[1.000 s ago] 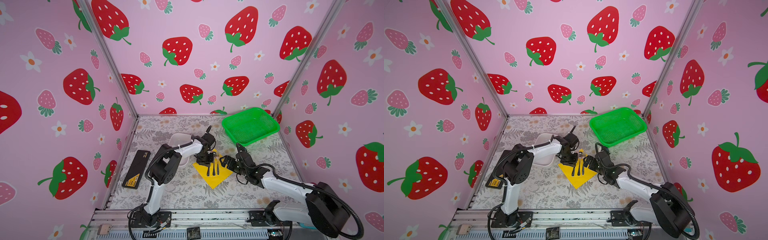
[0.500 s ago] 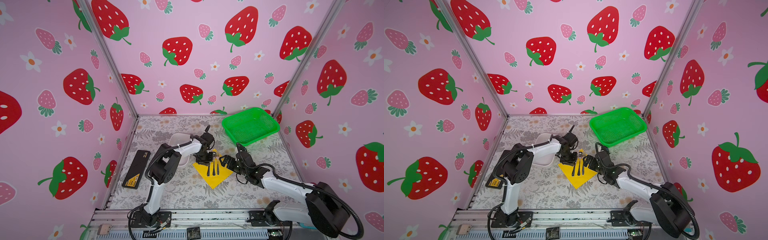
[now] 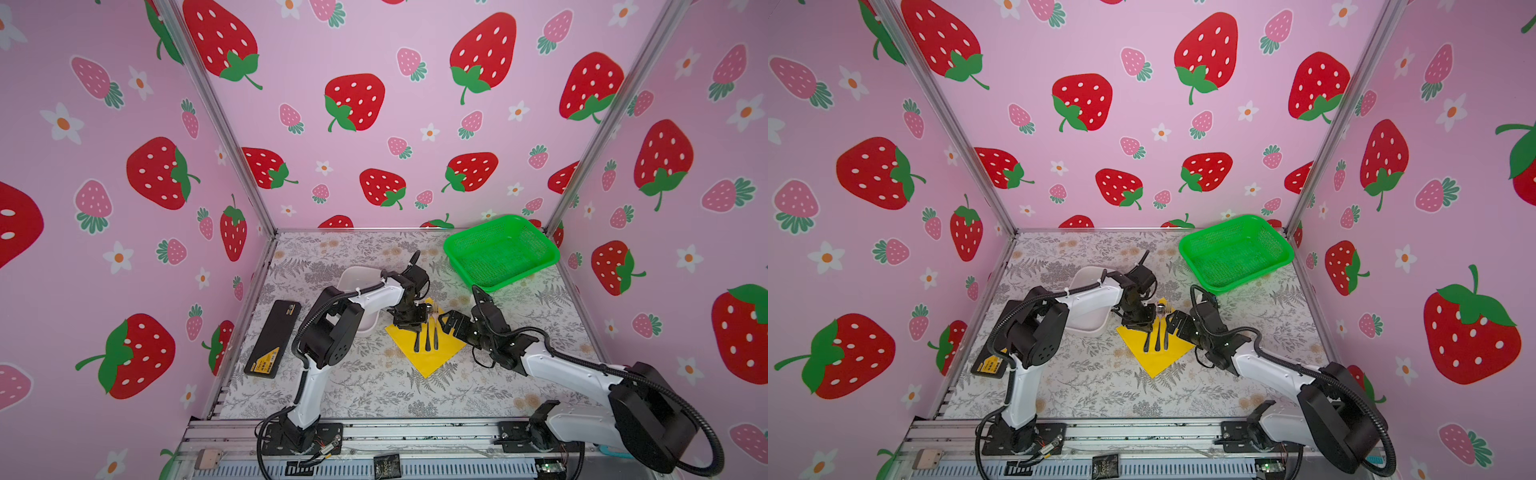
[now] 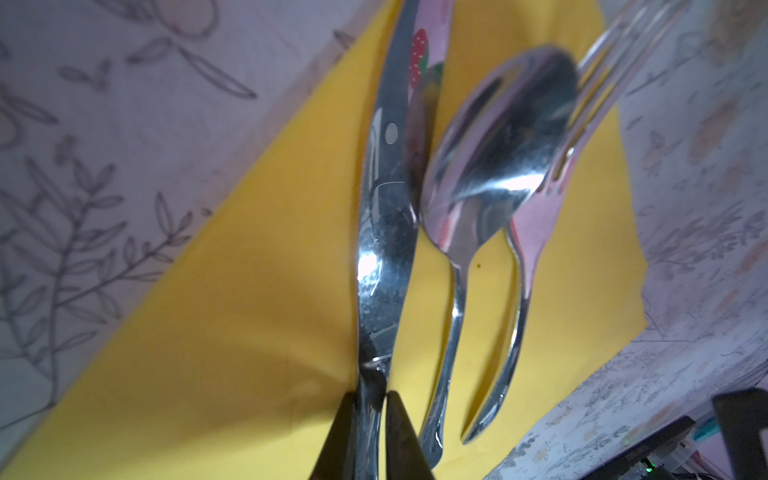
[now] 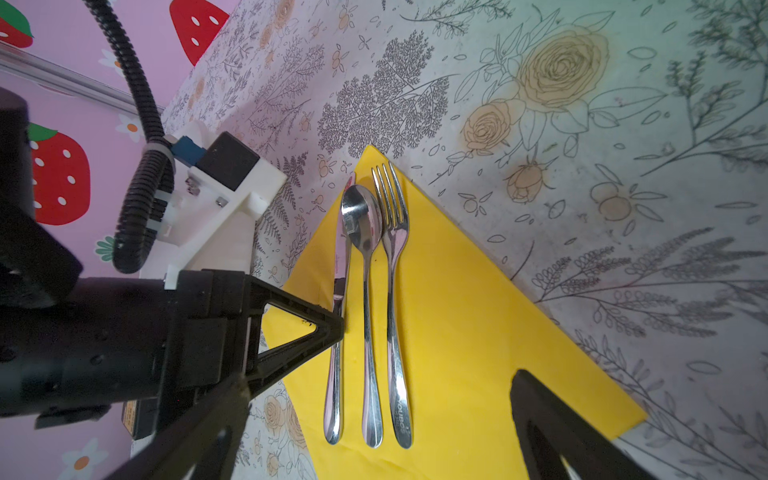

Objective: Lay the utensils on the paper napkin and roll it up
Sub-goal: 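Lower the knife onto the napkin beside the spoon and open the left gripper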

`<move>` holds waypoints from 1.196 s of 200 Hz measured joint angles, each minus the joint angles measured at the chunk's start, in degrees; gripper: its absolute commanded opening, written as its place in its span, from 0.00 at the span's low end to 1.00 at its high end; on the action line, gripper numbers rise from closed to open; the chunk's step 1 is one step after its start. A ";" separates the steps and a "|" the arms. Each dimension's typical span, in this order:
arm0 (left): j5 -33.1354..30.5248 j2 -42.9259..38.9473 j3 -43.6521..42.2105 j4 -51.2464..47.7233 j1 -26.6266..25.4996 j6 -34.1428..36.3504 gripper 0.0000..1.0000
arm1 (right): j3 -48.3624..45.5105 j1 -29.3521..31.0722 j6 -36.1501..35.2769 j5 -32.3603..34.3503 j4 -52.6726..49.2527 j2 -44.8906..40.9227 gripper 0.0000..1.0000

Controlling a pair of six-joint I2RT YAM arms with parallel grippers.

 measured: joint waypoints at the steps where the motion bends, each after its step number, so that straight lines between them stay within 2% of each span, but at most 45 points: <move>1: 0.00 0.00 0.00 0.00 0.00 -0.02 0.16 | 0.00 0.00 0.00 0.00 0.00 0.00 0.99; 52: -0.48 0.09 0.02 -0.02 -0.02 -0.87 0.12 | 0.00 0.00 0.00 -0.11 0.00 0.04 0.99; 182: -0.24 0.94 1.66 0.02 -0.11 -1.75 0.11 | 0.07 0.00 0.00 -0.13 0.00 1.38 1.00; 239: -0.26 0.94 1.66 0.02 -0.11 -1.57 0.17 | 0.07 0.00 -0.02 -0.13 0.00 1.38 1.00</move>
